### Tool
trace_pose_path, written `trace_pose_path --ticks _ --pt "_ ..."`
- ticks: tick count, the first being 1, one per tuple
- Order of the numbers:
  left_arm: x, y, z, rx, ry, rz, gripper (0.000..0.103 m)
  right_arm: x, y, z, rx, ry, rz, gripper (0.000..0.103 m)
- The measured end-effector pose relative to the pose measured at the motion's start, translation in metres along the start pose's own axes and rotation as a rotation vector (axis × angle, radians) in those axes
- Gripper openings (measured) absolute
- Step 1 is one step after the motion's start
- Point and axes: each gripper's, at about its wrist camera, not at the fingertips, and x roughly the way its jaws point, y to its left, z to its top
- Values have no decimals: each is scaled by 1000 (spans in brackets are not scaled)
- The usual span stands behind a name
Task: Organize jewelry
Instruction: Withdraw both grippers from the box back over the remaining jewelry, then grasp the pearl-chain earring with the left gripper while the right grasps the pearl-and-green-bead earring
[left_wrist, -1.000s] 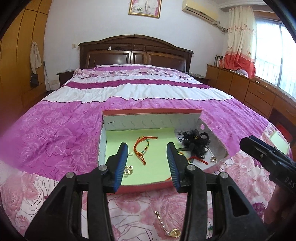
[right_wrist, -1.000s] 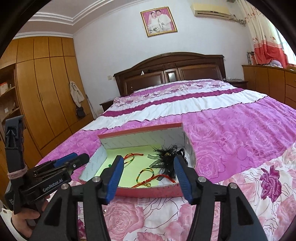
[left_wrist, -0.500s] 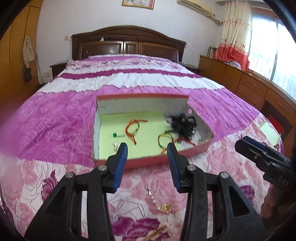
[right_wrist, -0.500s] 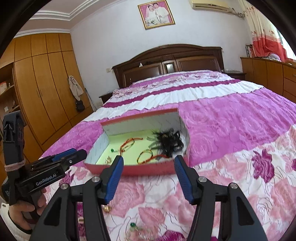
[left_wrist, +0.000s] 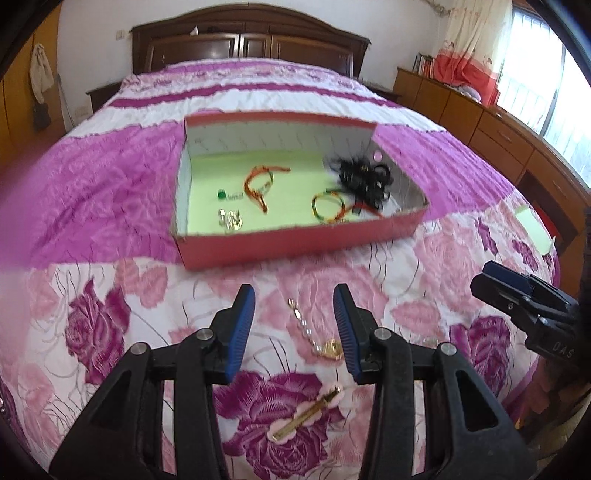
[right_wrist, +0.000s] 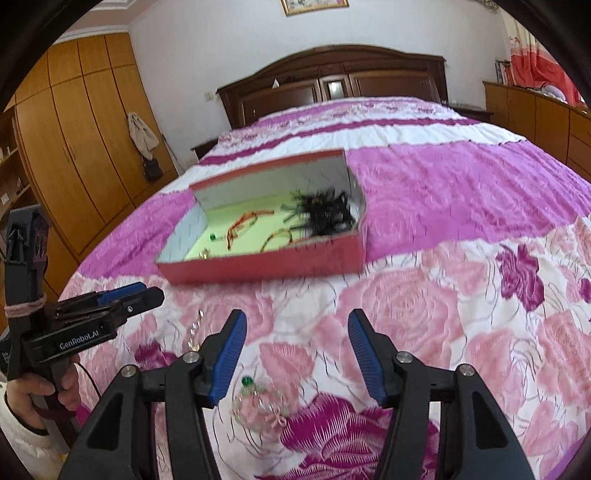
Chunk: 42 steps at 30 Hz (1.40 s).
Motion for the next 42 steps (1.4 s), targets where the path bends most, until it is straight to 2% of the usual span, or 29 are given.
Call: trace_pose_path --ticks 10,16,25,29,35,42 --pt "9 -4 -15 17 77 -30 36 16 4 -27 -21 135 25 60" --pt "18 -12 -22 45 110 -51 36 19 4 -33 -19 159 47 57" --pt "37 -23 -31 71 160 -75 34 24 -1 -39 7 183 63 47" --pt "43 -24 -34 74 159 -70 29 23 -2 -41 11 180 73 46" --pt "47 -20 -33 66 134 -50 11 23 -2 -42 10 184 87 41" --pt "43 -17 -31 49 117 -63 11 24 -2 -41 14 184 100 33"
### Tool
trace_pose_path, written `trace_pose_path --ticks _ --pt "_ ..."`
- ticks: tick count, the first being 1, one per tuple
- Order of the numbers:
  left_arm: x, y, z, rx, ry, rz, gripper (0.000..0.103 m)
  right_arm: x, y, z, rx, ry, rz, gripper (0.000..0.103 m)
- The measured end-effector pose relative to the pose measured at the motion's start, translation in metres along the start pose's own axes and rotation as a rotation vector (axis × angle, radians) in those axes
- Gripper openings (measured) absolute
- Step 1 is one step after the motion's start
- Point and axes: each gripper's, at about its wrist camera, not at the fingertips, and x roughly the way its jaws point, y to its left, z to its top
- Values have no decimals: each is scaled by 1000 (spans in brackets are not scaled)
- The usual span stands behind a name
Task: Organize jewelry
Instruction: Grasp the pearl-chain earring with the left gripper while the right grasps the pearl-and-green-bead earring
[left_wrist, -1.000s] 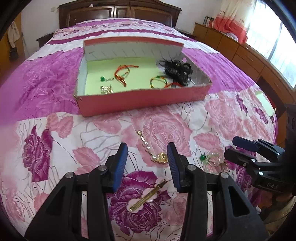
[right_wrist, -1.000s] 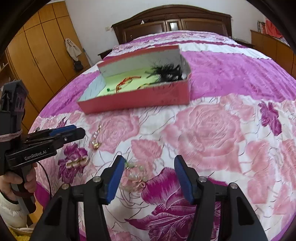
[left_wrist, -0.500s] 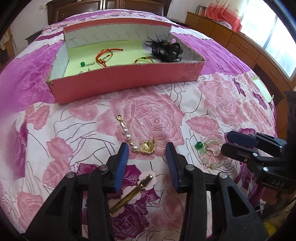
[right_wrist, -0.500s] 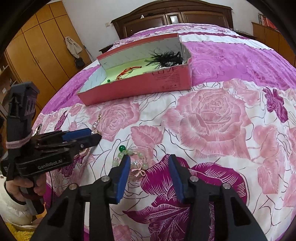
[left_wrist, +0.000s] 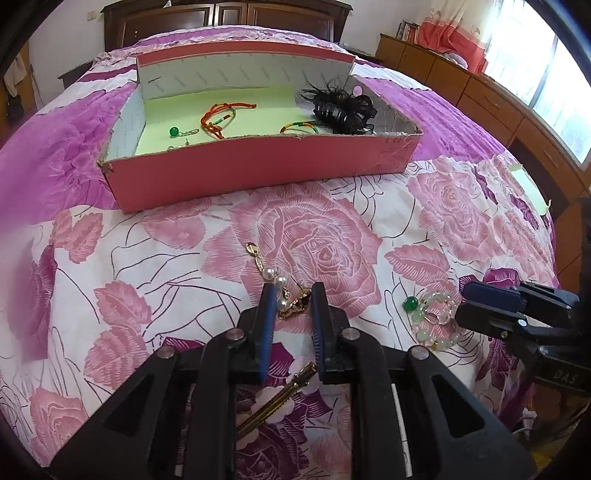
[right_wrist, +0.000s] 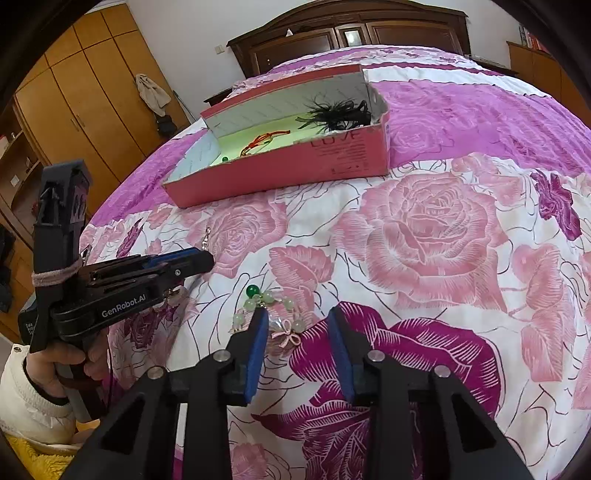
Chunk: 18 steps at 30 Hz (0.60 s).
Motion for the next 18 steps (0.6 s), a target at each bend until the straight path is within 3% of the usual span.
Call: trace_pose_path --ticks 8,14,18 --pt "-1 1 -1 6 -4 2 11 11 2 11 -27 19 -8 21" --pt "0 4 -1 0 -6 2 11 2 0 14 -25 -4 3 21" --pt "1 4 -1 -2 -5 4 11 9 0 15 -28 27 4 21"
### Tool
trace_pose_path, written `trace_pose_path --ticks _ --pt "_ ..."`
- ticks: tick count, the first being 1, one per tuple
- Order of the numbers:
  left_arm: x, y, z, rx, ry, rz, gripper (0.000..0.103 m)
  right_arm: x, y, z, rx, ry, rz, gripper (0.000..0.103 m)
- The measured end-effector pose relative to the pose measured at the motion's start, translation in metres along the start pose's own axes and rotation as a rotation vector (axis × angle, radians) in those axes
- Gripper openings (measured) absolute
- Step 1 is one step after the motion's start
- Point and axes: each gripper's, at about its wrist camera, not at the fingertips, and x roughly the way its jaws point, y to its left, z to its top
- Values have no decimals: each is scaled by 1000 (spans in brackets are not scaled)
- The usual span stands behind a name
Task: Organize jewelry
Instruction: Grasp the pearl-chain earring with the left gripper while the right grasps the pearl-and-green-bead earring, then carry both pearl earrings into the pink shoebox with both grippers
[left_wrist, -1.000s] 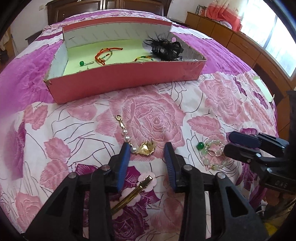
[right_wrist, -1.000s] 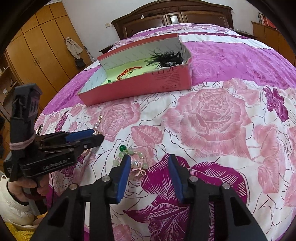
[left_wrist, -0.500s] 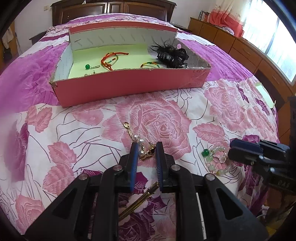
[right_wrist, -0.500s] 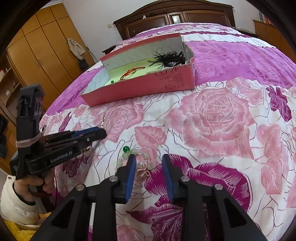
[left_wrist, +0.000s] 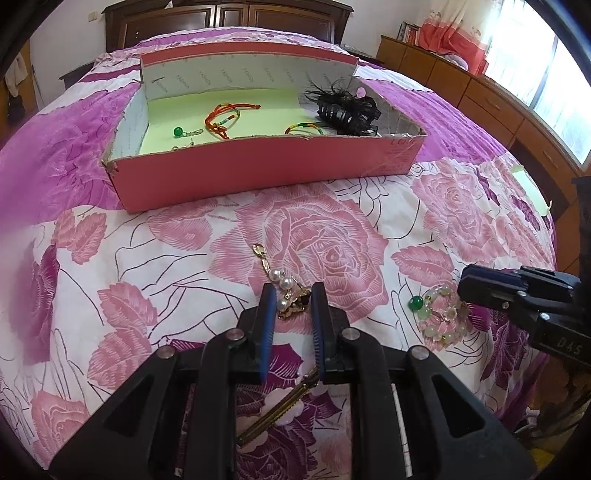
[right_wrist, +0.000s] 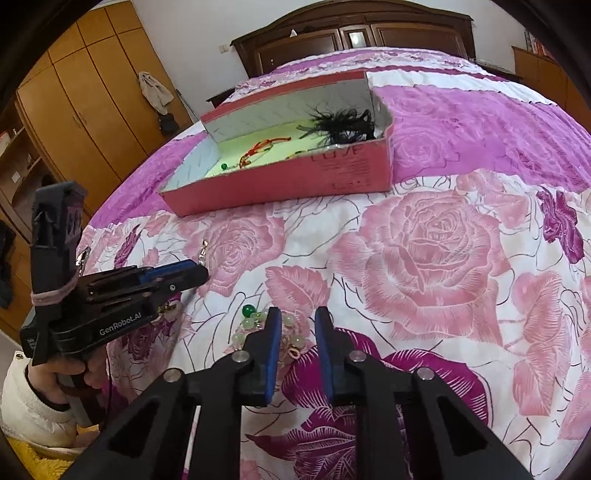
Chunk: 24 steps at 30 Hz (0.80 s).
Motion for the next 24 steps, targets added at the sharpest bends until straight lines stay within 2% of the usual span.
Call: trace_pose_path --ticks 5,8,12,18,24 --pt "0 0 0 -3 -8 -4 11 14 6 -3 -40 48 -15 21" --pt "-2 0 -1 -2 -18 -8 11 20 11 -5 -54 63 -5 15" --pt "-7 1 -1 -2 -33 -13 11 17 14 -7 -72 43 -11 11" --pt "-19 2 2 -14 -72 -26 11 -4 18 -6 -79 -42 2 11" --pt "-35 1 8 -21 -128 -41 11 -28 28 1 -123 -151 -27 10"
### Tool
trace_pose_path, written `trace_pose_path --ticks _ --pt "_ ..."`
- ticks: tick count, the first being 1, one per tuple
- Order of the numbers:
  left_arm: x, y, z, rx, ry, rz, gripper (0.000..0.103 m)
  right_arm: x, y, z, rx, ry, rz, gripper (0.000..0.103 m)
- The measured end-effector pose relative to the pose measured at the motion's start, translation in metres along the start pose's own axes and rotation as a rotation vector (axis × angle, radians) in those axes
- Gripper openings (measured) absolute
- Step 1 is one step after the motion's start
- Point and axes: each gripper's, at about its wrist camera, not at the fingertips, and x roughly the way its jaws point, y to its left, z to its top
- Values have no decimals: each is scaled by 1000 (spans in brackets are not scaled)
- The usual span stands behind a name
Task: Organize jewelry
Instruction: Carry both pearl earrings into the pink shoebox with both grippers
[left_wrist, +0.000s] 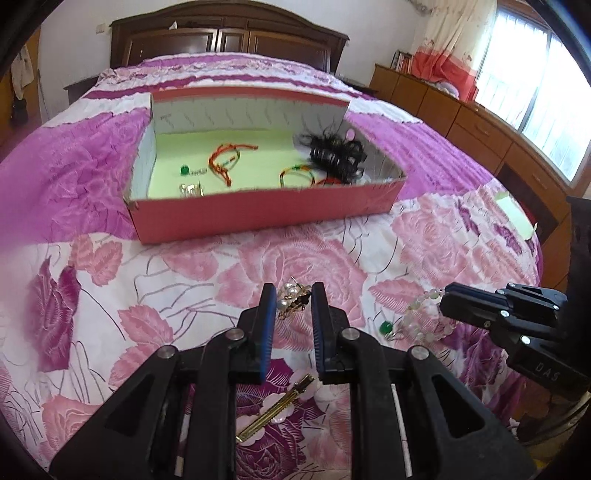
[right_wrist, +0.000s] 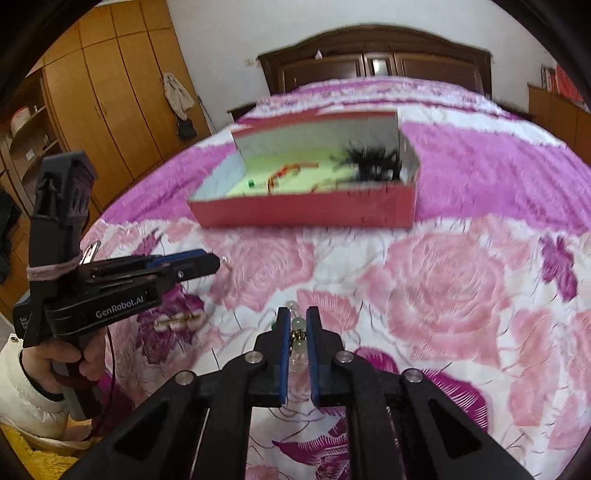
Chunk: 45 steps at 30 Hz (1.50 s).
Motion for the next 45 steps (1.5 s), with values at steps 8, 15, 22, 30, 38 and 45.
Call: trace_pose_path --ticks 8,15,22,30,38,45 --pt "-16 -2 9 -14 -82 4 11 -12 7 10 -32 -112 -40 10" --pt "-27 -5 21 5 -160 36 11 -12 6 27 -17 -200 -57 10" --pt "-28 -8 38 20 -230 70 11 -10 8 48 -27 -286 -70 10" --pt "-27 -3 58 16 -318 107 11 -4 8 72 -29 -364 -83 10" --pt "-22 4 72 7 -394 138 11 9 4 90 -11 -416 -108 10" --pt "-11 6 82 28 -449 169 11 26 -3 105 8 -441 -129 10"
